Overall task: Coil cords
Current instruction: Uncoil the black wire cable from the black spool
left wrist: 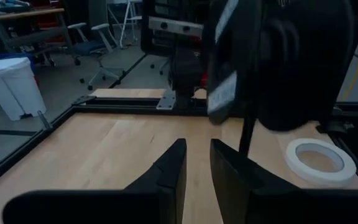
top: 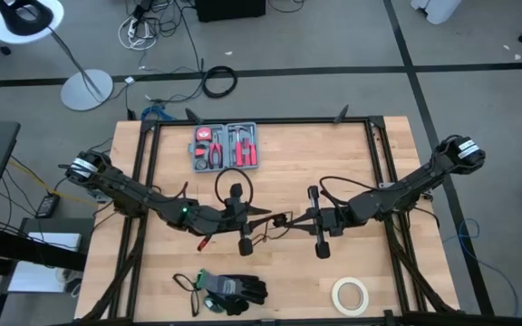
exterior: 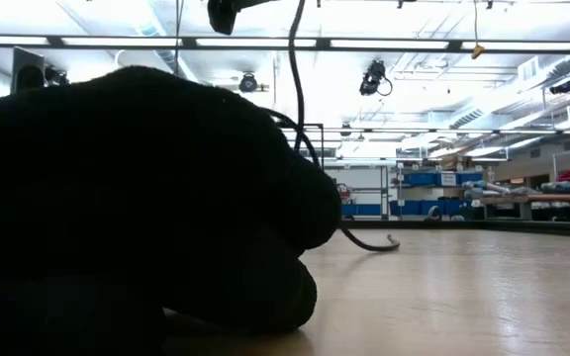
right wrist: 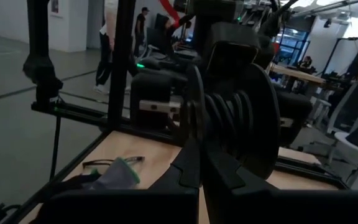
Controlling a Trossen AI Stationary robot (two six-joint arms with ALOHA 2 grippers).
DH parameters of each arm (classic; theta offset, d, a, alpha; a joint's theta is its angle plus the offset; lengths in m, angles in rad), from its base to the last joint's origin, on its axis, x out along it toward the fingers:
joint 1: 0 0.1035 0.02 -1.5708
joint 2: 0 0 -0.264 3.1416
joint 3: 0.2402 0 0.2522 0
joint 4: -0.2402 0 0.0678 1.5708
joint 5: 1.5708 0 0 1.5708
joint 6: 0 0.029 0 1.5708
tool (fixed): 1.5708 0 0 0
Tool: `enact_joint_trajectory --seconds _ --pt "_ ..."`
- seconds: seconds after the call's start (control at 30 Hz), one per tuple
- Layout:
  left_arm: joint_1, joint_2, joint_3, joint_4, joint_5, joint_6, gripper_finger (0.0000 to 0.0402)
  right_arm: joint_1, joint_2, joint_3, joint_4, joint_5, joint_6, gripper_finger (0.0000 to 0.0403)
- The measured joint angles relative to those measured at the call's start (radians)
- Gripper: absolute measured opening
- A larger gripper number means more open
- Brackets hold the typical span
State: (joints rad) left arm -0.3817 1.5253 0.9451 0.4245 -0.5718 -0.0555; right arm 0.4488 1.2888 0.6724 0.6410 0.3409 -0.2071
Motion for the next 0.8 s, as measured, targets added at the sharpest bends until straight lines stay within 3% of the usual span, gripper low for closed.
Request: enact_joint_trajectory --seconds 0.5,0.8 --pt "0.000 0.000 0.000 0.012 0.022 0.005 0.0074 -0.001 0.000 0.000 -0.070 0.025 0.013 0.0000" --pt "-0.025 0.000 0.000 0.043 -0.007 0.092 0.0087 -0.013 0.000 0.000 -0.100 0.021 0.040 0.0000"
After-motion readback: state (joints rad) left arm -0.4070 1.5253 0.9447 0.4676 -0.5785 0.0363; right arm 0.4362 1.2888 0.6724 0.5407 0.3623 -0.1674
